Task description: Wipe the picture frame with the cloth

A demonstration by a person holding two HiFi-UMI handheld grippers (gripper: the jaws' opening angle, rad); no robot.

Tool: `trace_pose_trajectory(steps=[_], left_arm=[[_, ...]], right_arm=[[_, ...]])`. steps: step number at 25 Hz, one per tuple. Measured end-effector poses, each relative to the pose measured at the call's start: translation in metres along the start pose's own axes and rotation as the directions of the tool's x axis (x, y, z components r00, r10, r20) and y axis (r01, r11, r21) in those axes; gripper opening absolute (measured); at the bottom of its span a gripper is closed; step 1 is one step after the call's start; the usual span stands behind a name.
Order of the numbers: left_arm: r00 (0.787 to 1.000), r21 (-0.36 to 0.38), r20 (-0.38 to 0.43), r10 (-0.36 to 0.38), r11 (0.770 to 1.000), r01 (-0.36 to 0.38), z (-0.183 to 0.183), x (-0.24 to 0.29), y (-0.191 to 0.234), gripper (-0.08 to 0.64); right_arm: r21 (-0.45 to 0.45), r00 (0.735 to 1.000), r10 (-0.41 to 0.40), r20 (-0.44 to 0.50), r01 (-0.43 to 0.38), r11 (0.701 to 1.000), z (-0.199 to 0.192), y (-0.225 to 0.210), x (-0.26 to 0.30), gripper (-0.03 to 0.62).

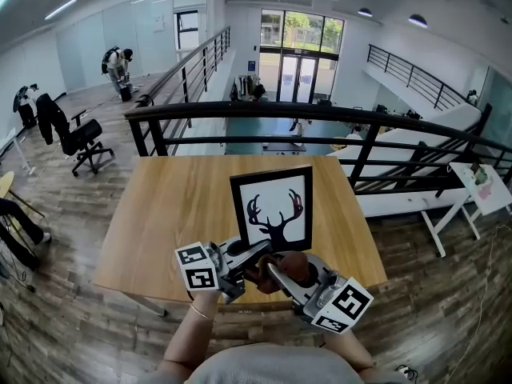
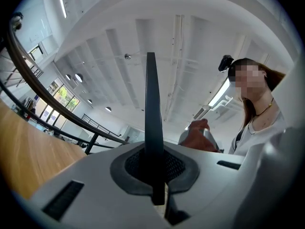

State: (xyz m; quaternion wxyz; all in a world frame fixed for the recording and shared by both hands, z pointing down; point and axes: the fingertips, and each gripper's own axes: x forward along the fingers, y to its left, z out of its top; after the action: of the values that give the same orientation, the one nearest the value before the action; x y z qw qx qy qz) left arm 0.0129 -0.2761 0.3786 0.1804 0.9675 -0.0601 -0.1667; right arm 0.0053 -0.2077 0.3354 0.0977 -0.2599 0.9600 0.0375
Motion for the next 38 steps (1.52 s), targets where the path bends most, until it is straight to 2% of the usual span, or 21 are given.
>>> trace_pose_trajectory(steps=[2, 5, 9, 13, 18, 25, 33, 38], left_arm=[[1.0, 0.01, -0.014, -0.002, 1.0, 0.002, 0.0, 0.0, -0.001, 0.015], [1.0, 0.013, -0.014, -0.008, 1.0, 0.008, 0.001, 0.001, -0.005, 0.015], [1.0, 0.029, -0.016, -0.015, 0.999, 0.016, 0.003, 0.004, -0.01, 0.015], [1.0, 0.038, -0.021, -0.016, 0.999, 0.017, 0.0, 0.011, -0.017, 0.015], [1.0, 0.035, -0.014, -0.015, 0.999, 0.016, 0.0, 0.011, -0.018, 0.015], [1.0, 0.033, -0.004, -0.01, 0.999, 0.01, 0.005, 0.001, -0.019, 0.015], [1.0, 0.041, -0.014, 0.001, 0.999, 0.0, 0.001, 0.004, -0.023, 0.015], [1.0, 0.031, 0.011, -0.007, 1.0, 0.006, 0.005, 0.004, -0.028, 0.015]], right_arm=[[0.005, 0.996, -0.015, 0.092, 0.015, 1.0, 0.033, -0.005, 0.002, 0.046], [-0.042, 0.976, -0.097, 0.196, 0.107, 0.993, 0.081, -0.023, 0.006, 0.046], [-0.193, 0.941, -0.206, 0.269, 0.263, 0.945, 0.129, -0.048, 0.017, 0.046], [-0.276, 0.922, -0.246, 0.299, 0.331, 0.903, 0.154, -0.061, 0.026, 0.046], [-0.379, 0.916, -0.322, 0.24, 0.394, 0.837, 0.14, -0.074, 0.047, 0.046], [-0.425, 0.916, -0.342, 0.208, 0.4, 0.812, 0.119, -0.069, 0.054, 0.046], [-0.44, 0.924, -0.355, 0.14, 0.379, 0.814, 0.095, -0.062, 0.045, 0.046], [-0.424, 0.93, -0.351, 0.108, 0.362, 0.83, 0.085, -0.055, 0.036, 0.046]])
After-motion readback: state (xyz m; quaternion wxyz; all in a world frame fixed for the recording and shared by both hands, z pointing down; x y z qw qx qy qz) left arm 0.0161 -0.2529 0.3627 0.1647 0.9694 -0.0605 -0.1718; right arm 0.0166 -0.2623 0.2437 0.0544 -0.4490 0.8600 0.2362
